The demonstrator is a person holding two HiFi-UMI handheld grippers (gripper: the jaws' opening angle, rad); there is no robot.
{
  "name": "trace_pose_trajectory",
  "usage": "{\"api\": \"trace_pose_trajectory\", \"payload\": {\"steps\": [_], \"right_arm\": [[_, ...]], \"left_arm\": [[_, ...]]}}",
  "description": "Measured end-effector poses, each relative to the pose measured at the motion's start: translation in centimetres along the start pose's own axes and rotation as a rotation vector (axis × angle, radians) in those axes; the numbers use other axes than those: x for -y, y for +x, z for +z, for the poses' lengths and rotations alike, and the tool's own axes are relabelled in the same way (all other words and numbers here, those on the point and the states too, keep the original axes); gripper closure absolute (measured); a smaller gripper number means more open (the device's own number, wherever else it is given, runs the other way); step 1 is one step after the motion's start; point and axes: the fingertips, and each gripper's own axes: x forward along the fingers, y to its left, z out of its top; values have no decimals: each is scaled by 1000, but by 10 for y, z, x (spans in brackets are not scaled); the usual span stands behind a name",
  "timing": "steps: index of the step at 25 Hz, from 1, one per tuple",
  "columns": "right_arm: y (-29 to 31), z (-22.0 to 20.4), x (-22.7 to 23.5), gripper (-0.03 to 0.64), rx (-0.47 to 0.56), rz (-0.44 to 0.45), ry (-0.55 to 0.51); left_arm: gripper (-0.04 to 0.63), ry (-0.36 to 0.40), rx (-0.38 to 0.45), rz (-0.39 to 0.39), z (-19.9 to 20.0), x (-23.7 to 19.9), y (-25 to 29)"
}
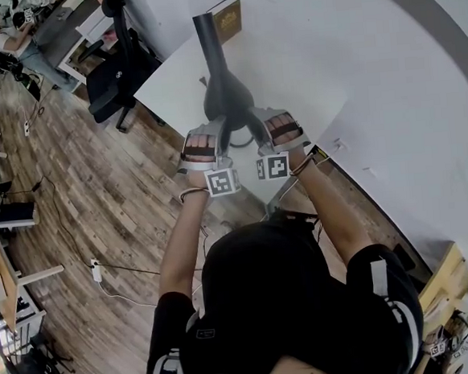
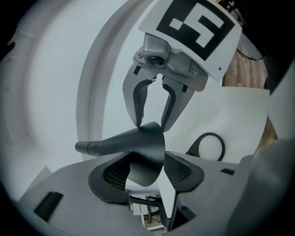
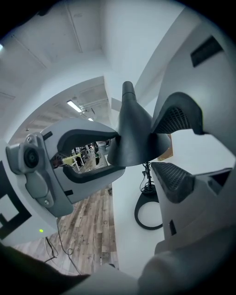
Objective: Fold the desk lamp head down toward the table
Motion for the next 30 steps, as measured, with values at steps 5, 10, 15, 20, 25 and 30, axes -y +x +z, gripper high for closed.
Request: {"api": "trace_pose_trajectory", "payload": {"steps": [5,10,15,20,25,30], "right_arm": [[3,-1,-5,419,-22,16,10],[2,0,-5,411,-30,20,3],[1,1,-7,397,-24,38,20],[-15,1,-4,380,-19,74,149],[-55,3,22,391,49,80,526],[-90,3,60,523,122,82,1117]], "left_arm": [[362,1,-6,-13,-2,3,3],[311,-22,-7,-48,-1,9,2],[282,-39,1,-82,0,18,3],[268,-169,81,-145,11,24,-18],[269,-532,210,-196,19,14,-67],[355,-1048,283,-126,4,-36,-101]]}}
